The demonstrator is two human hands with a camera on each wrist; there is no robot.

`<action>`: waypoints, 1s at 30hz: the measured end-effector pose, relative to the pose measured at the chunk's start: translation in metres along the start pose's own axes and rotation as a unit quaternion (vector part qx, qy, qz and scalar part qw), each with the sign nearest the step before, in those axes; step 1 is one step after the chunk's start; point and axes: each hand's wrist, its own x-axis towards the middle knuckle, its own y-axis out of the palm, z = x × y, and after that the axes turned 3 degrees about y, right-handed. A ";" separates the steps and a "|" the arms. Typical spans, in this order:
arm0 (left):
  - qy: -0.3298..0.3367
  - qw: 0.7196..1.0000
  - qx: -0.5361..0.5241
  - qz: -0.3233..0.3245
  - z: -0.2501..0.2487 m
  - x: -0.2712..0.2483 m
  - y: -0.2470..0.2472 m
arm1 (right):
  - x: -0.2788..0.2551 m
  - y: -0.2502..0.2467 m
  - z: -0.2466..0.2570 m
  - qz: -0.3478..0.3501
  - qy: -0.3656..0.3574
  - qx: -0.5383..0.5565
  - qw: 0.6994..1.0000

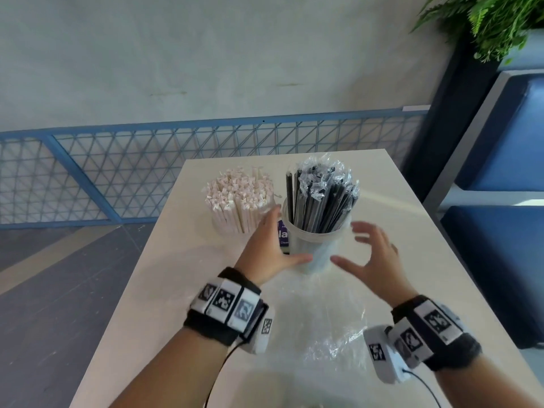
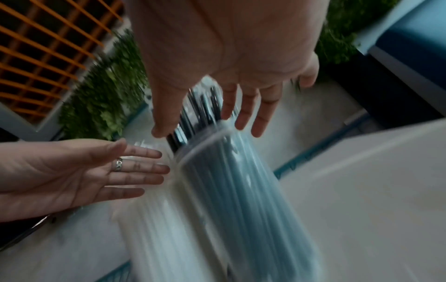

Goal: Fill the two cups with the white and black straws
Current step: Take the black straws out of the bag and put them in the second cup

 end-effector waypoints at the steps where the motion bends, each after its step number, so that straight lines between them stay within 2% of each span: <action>1: -0.007 1.000 -0.024 0.009 -0.008 0.012 -0.002 | 0.011 -0.007 0.003 -0.028 -0.008 0.040 0.999; 3: -0.032 0.997 -0.060 0.027 -0.017 0.036 -0.004 | 0.035 -0.018 0.007 -0.037 -0.006 0.076 0.996; 5: -0.048 0.995 -0.079 0.037 -0.017 0.057 -0.003 | 0.058 -0.023 0.008 0.011 0.015 0.109 0.994; 8: -0.031 0.994 -0.098 0.037 -0.012 0.079 -0.004 | 0.080 -0.023 0.013 0.097 0.031 0.110 0.989; 11: -0.013 0.995 -0.095 0.035 -0.012 0.090 -0.003 | 0.090 -0.017 0.022 0.131 0.009 0.088 0.987; 18: 0.001 0.983 -0.179 0.044 -0.004 0.092 0.015 | 0.093 0.005 0.034 0.074 -0.055 0.184 0.979; 22: -0.002 0.969 -0.245 -0.044 -0.009 0.091 0.008 | 0.096 0.005 0.048 -0.033 -0.075 0.193 0.978; 24: 0.014 0.959 -0.276 -0.064 -0.017 0.092 0.001 | 0.098 -0.003 0.058 -0.059 -0.098 0.197 0.974; 27: 0.044 0.952 -0.290 -0.089 -0.027 0.093 -0.010 | 0.101 -0.015 0.070 -0.064 -0.142 0.208 0.966; 30: 0.083 0.952 -0.277 -0.096 -0.030 0.091 -0.017 | 0.103 -0.019 0.073 -0.037 -0.164 0.219 0.961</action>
